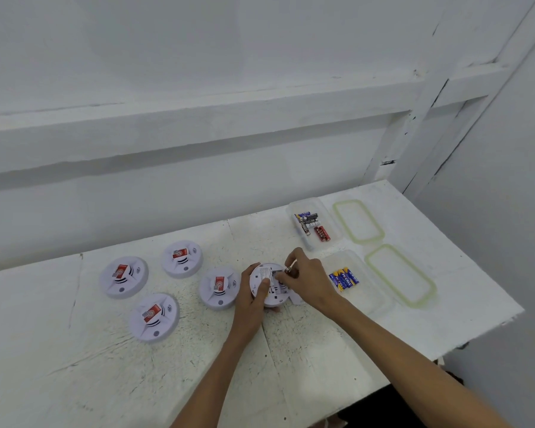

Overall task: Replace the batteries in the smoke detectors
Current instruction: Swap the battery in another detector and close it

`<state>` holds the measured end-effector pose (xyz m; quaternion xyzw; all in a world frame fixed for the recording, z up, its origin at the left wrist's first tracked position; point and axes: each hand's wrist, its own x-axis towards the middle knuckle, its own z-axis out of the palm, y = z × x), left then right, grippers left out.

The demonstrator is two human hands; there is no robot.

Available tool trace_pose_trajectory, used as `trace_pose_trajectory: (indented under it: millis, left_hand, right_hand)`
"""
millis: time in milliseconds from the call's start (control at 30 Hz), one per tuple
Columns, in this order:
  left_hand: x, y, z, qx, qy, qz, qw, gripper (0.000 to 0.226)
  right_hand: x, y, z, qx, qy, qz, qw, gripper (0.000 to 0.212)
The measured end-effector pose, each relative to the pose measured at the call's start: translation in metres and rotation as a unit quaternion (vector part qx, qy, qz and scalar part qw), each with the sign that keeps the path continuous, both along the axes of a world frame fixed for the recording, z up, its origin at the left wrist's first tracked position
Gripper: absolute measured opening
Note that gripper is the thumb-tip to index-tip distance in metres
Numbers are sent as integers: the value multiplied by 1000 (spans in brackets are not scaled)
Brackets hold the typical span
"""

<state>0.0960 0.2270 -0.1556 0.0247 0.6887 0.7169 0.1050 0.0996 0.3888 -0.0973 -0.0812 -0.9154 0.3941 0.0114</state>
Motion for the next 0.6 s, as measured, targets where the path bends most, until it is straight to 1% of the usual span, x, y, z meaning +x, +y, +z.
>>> trace_pose_trajectory:
  millis: [100, 233, 267, 333, 400, 433, 500, 600]
  left_hand:
    - [0, 0, 2, 5, -6, 10, 1000, 36]
    - [0, -1, 0, 10, -2, 8, 1000, 37]
    - [0, -1, 1, 11, -1, 8, 1000, 37]
    - [1, -1, 1, 10, 1, 8, 1000, 36]
    - [1, -1, 2, 11, -2, 7, 1000, 36]
    - [1, -1, 2, 10, -4, 8, 1000, 36]
    - [0, -1, 3, 13, -11, 12, 1000, 35]
    - [0, -1, 4, 20, -14, 9, 1000, 35]
  right_hand:
    - [2, -8, -4, 18, 25, -13, 999, 26]
    - [2, -11, -14, 38, 88, -29, 995, 12]
    - [2, -11, -16, 38, 93, -31, 994, 14]
    - [3, -13, -18, 28, 88, -38, 995, 27]
    - [4, -14, -13, -17, 69, -63, 995, 39]
    - [3, -14, -10, -37, 63, -76, 994, 41]
    - [1, -13, -6, -49, 65, -90, 993, 41]
    - [-2, -12, -6, -20, 87, -82, 993, 29]
